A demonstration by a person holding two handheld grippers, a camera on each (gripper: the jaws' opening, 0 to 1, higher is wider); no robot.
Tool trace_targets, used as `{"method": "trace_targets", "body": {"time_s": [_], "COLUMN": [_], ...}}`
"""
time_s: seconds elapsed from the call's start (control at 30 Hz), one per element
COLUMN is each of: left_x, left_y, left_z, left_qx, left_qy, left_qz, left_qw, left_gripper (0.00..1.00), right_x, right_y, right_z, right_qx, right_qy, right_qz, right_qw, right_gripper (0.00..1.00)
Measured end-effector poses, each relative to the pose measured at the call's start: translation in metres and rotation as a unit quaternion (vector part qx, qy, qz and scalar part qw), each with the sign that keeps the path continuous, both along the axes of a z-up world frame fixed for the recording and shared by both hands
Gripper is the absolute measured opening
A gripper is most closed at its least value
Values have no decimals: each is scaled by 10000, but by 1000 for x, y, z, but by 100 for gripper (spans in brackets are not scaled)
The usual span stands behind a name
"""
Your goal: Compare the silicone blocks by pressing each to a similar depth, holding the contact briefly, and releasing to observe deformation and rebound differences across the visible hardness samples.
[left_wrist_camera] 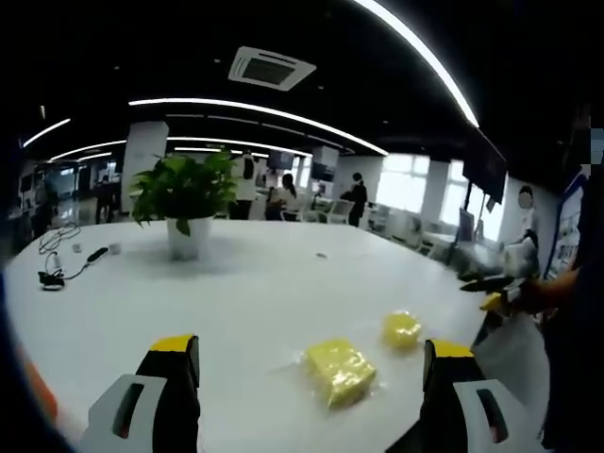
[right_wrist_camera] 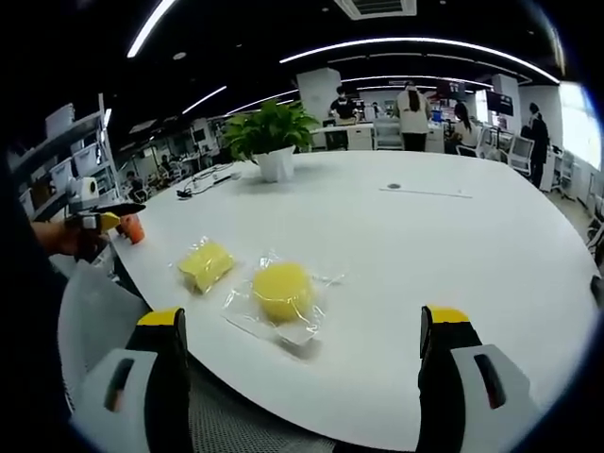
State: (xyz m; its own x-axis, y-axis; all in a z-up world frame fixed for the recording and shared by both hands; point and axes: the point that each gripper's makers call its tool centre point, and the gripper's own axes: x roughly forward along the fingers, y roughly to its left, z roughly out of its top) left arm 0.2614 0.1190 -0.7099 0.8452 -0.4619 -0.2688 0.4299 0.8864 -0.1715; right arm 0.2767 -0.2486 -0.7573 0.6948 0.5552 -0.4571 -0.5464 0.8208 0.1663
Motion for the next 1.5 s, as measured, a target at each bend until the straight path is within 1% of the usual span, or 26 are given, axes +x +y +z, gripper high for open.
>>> {"method": "trace_targets", "body": {"time_s": [0.1, 0.2, 0.33, 0.4, 0.47, 0.53, 0.6, 0.67, 0.73, 0.8, 0.83, 0.9, 0.93, 1.0, 1.07, 1.1, 1.13, 1.17, 1.2, 1.27, 1.3, 1.33, 1.37, 1.4, 1.43, 1.5], "left_x": [4, 4, 4, 4, 4, 5, 3, 1, 2, 3, 3, 4, 5, 11, 21, 28, 33, 40, 43, 52, 55, 58, 62, 66, 70, 74], "left_y": [2, -1, -2, 0, 1, 3, 3, 6, 9, 10, 10, -1, -16, -33, -49, -62, -70, -85, -96, -120, -137, -147, -155, -166, -182, -198], "left_z": [-5, -4, -1, -5, -6, -1, 2, 0, -3, -4, -4, 1, 6, 7, 13, 14, 13, 11, 11, -2, -8, -13, -18, -19, -25, -41], "left_qx": [-4, -55, -30, -17, -33, -51, -21, -53, -49, -188, -178, -164, -223, -57, -359, -522, -446, -432, -518, -531, -587, -631, -643, -671, -738, -800], "left_qy": [75, 177, 106, 161, 197, 130, 82, 87, 100, 139, 144, 146, 147, 197, 215, 278, 302, 335, 367, 734, 890, 1047, 1180, 1156, 1243, 1569], "left_qz": [-18, -55, -111, -89, -60, -33, -41, -29, 10, 69, 66, -82, -331, -636, -770, -920, -1026, -1240, -1373, -1539, -1727, -1787, -1763, -1836, -1968, -1999], "left_qw": [10000, 9998, 9999, 9998, 9998, 9999, 10000, 9999, 9999, 9997, 9997, 9997, 9991, 9978, 9962, 9940, 9933, 9908, 9885, 9839, 9792, 9763, 9751, 9739, 9697, 9639], "left_gripper": [100, 100, 100, 100, 100, 100, 100, 100, 100, 100, 100, 100, 100, 100, 100, 100, 100, 100, 100, 100, 100, 100, 100, 100, 100, 100], "right_x": [-3, -1, -3, -5, -3, -2, -5, -6, -2, -3, -4, -7, -7, -6, -6, -6, -7, -8, -9, -11, -12, -13, -14, -14, -15, -15], "right_y": [-1, -3, 0, -1, -1, -1, 0, -1, 0, 2, 1, -1, -2, -2, -2, -2, -2, -2, -2, -4, -5, -6, -7, -7, -8, -7], "right_z": [-3, -2, -5, -8, -4, -3, -6, -9, -6, -4, -6, -6, -4, -2, -3, -3, -3, -3, -1, 1, 1, 2, 2, 1, 2, 6], "right_qx": [8, 27, -9, 9, 19, 12, 10, -28, -57, -127, -130, -89, -62, -24, -55, -49, -52, -62, -63, -54, -33, 18, 48, 71, 90, 138], "right_qy": [59, 50, 48, 140, 82, 53, 95, 167, 134, 35, 44, 69, 61, 53, 40, 43, 41, 28, -5, -50, -47, -52, -56, -54, -66, -105], "right_qz": [-30, -54, -8, -41, -33, -25, -47, -56, -44, 12, -6, -61, -80, -82, -61, -61, -69, -74, -69, -84, -108, -149, -175, -195, -216, -266], "right_qw": [10000, 10000, 10000, 9999, 10000, 10000, 9999, 9998, 9999, 9999, 9999, 9999, 9999, 9999, 10000, 10000, 10000, 9999, 10000, 9999, 9999, 9999, 9998, 9998, 9997, 9995], "right_gripper": [96, 96, 96, 96, 96, 96, 96, 96, 96, 96, 96, 96, 96, 96, 96, 96, 96, 96, 96, 96, 96, 96, 96, 96, 96, 96]}}
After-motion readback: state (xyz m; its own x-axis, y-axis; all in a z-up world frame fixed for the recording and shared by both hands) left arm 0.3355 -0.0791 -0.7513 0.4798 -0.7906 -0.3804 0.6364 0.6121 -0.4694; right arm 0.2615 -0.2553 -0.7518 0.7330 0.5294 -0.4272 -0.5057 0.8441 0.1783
